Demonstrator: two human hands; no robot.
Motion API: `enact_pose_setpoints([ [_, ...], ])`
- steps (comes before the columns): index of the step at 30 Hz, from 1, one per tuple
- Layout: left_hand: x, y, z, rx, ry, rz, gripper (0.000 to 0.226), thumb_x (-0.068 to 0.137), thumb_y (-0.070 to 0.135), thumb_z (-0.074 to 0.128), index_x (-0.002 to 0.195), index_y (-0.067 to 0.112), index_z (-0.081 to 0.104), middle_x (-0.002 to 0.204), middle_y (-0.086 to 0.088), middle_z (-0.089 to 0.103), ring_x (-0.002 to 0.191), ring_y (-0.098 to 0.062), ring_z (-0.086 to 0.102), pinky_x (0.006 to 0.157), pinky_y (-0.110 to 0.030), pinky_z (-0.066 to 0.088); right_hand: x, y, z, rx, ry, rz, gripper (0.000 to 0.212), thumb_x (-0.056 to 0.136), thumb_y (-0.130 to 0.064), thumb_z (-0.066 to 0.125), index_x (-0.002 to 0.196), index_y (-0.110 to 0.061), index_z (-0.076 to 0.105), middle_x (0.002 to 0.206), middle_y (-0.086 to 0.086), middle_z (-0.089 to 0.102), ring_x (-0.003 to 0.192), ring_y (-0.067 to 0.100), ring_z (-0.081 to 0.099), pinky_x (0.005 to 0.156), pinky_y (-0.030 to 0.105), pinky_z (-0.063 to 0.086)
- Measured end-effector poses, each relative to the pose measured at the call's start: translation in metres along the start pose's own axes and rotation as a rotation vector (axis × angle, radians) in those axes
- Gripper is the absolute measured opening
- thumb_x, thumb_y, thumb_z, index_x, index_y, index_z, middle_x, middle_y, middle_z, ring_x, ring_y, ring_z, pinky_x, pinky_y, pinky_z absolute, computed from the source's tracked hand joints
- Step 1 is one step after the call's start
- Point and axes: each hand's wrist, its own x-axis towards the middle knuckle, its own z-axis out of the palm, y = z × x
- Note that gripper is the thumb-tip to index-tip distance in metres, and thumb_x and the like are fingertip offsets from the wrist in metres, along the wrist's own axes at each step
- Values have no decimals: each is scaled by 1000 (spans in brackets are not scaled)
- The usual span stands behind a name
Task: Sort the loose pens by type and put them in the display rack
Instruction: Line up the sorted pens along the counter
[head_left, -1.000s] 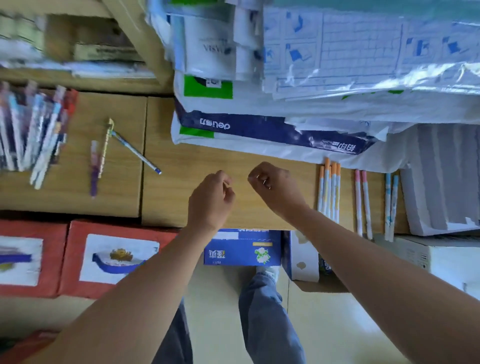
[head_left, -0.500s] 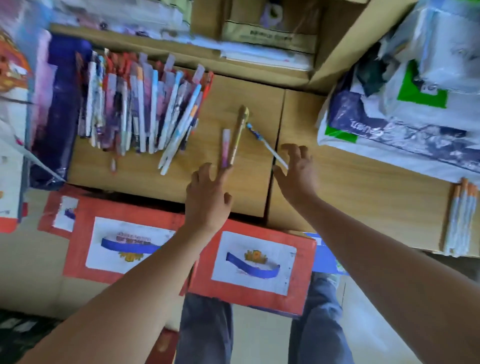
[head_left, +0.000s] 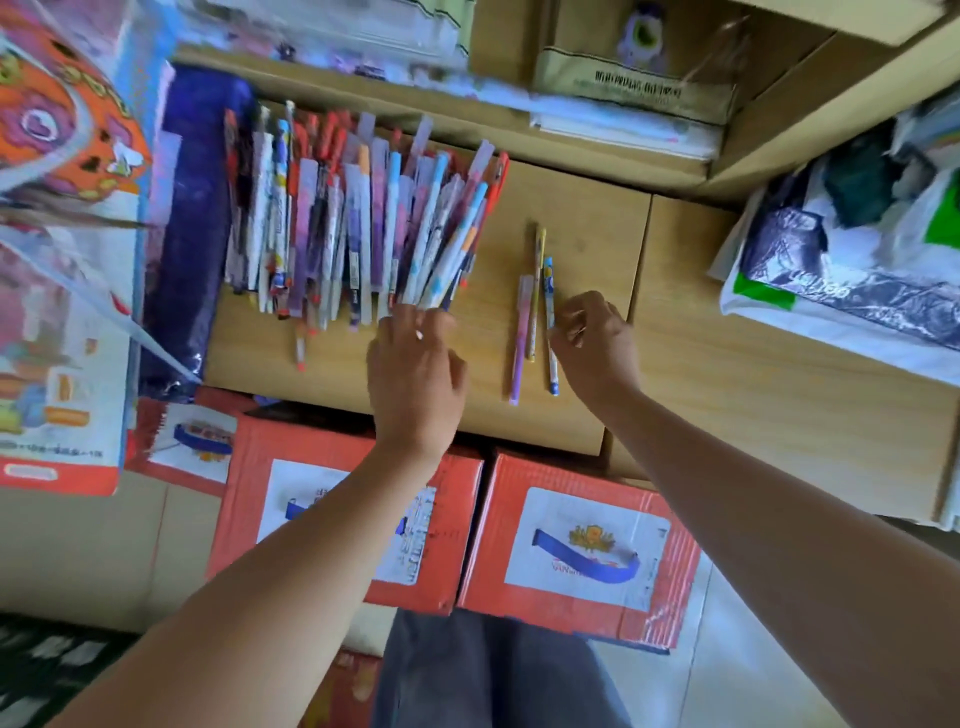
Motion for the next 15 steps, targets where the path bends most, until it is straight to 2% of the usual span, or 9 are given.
enact_pose_setpoints([
  [3, 10, -12, -5, -52, 95, -169, 26, 75, 10, 66, 99, 10, 58, 98, -13, 57, 91, -33, 56, 66, -39, 46, 12, -20, 2, 49, -14, -40, 19, 84, -14, 64, 103, -13, 61, 93, 2, 60, 78, 15, 55, 66, 28, 43],
  [6, 12, -20, -7, -91, 50, -254, 24, 80, 18, 70, 99, 12, 57, 97, -8, 61, 89, -29, 59, 60, -36, 45, 27, -47, 10, 121, -65, -100, 24, 84, -14, 66, 108, -11, 61, 89, 1, 59, 76, 15, 53, 67, 24, 38],
  [8, 13, -24, -7, -101, 11, -320, 23, 83, 26, 69, 101, 16, 59, 96, -2, 64, 90, -25, 60, 60, -35, 46, 37, -63, 17, 157, -114, -107, 28, 86, -18, 65, 113, -13, 60, 87, 0, 59, 76, 15, 55, 67, 25, 40],
  [12, 15, -34, -5, -80, -27, -361, 17, 86, 33, 67, 99, 22, 65, 97, 6, 68, 89, -19, 63, 63, -32, 49, 56, -84, 34, 213, -173, -35, 33, 89, -24, 63, 120, -19, 55, 82, -3, 60, 74, 22, 62, 61, 31, 46],
  [15, 17, -39, -3, -97, -44, -365, 15, 86, 33, 67, 99, 25, 66, 92, 9, 71, 84, -16, 66, 63, -34, 53, 65, -92, 43, 211, -138, 7, 31, 87, -22, 63, 114, -16, 51, 74, -2, 61, 69, 23, 61, 58, 31, 45],
])
